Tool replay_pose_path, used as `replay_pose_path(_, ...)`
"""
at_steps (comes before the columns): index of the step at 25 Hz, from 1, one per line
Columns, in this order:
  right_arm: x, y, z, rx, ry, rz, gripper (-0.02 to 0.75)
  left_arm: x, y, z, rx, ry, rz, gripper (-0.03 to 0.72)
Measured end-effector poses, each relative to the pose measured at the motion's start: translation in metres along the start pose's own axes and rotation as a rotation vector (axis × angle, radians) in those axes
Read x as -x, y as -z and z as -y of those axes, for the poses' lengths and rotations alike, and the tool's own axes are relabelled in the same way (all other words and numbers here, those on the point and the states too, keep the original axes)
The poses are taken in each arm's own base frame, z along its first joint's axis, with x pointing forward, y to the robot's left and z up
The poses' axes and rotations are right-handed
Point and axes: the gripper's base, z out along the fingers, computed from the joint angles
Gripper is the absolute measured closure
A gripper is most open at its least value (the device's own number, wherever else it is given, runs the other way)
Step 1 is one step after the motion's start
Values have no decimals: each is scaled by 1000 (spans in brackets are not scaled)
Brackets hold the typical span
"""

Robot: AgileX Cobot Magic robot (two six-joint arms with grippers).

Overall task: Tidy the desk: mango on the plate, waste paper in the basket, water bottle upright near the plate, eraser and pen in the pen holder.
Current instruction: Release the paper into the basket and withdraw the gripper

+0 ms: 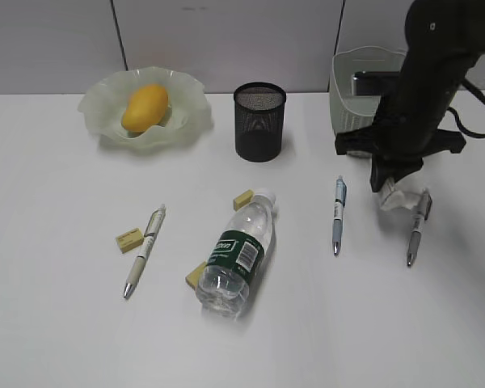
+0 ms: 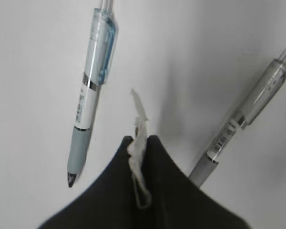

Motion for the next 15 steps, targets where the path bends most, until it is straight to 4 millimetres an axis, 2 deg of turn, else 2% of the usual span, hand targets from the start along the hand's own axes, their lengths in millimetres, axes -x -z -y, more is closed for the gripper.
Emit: replay_pose_path(15,56,92,-14,43,39,250,692,0,0,0,0,0,0,450)
